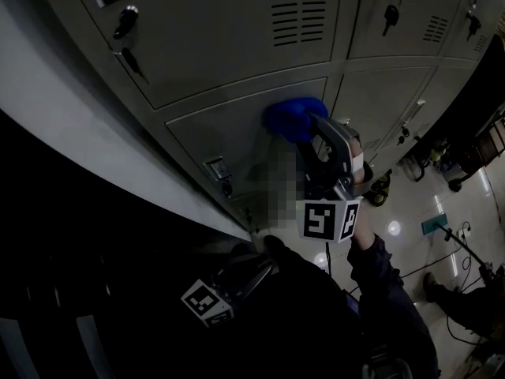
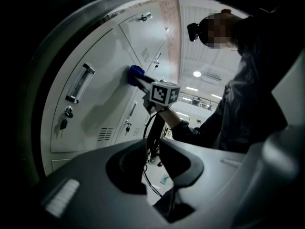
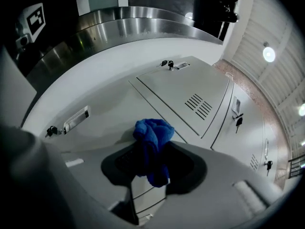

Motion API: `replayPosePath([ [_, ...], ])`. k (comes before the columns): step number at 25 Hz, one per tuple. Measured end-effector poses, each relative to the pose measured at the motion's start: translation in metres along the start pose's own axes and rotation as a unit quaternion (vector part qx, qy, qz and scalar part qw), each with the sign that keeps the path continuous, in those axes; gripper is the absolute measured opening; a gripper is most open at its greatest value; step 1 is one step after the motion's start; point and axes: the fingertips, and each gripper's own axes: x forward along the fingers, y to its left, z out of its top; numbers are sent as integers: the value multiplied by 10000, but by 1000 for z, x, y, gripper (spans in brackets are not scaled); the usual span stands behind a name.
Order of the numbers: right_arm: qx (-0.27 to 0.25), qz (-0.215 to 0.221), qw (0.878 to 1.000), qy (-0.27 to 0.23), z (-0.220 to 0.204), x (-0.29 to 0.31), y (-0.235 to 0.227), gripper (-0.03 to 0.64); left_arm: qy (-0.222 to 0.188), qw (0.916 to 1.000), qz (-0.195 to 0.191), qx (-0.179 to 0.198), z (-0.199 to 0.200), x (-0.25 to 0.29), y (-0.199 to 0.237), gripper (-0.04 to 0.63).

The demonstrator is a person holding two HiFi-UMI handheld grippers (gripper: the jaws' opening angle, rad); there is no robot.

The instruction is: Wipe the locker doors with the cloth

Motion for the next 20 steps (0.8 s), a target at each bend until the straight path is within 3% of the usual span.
replayPosePath([
  [3,117,85,9999,83,-12,-4,12,133,113,9999,-56,-40,-3,7,1,61],
  [12,-209,300,9986,380,-53,-16,63,133,251,9996,-50,-147,-8,17,3,61],
  [20,-261,960,9917,815,-102,-31,130,135,310,9992,-4,-232,-12,21,-4,61],
])
